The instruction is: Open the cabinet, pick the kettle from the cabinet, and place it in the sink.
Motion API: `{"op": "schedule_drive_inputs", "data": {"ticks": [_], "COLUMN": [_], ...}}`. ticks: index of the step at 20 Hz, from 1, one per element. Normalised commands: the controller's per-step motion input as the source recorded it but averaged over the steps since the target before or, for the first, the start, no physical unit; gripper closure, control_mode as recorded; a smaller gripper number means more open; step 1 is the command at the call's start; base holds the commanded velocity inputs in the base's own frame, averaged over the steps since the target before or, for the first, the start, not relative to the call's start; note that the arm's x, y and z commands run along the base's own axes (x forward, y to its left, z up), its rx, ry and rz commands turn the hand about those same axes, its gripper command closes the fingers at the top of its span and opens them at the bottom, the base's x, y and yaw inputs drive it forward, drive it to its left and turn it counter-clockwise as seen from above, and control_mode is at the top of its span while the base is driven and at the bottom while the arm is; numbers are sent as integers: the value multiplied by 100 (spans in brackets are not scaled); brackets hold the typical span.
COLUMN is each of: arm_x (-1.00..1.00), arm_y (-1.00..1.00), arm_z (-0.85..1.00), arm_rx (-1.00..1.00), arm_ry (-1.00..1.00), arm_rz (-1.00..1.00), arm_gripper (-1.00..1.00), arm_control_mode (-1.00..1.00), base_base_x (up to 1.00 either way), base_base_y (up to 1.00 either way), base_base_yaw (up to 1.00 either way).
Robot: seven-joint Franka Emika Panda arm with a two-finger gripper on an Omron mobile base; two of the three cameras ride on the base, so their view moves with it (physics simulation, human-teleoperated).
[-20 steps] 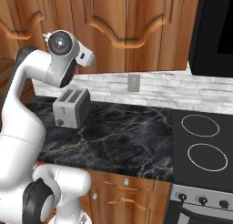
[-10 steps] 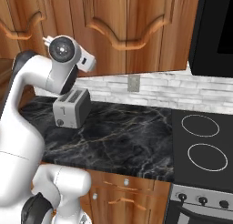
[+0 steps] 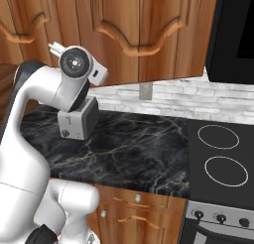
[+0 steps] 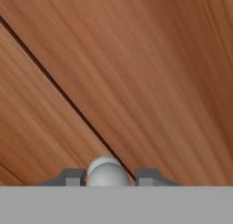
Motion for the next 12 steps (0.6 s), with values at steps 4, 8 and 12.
{"op": "schedule_drive_inputs", "data": {"ticks": [4, 8, 12], "arm_x": [-42, -44, -43], "arm_y": [-41, -44, -48], "arm_z": [13, 12, 12], "arm_rx": [4, 6, 4], "arm_ry": [0, 0, 0], "arm_rz": [5, 5, 6], "arm_gripper": [100, 100, 100], "arm_control_mode": [-100, -100, -100], "base_base_x": [0, 0, 0], "base_base_y": [0, 0, 0], "base_base_yaw": [0, 0, 0]}}
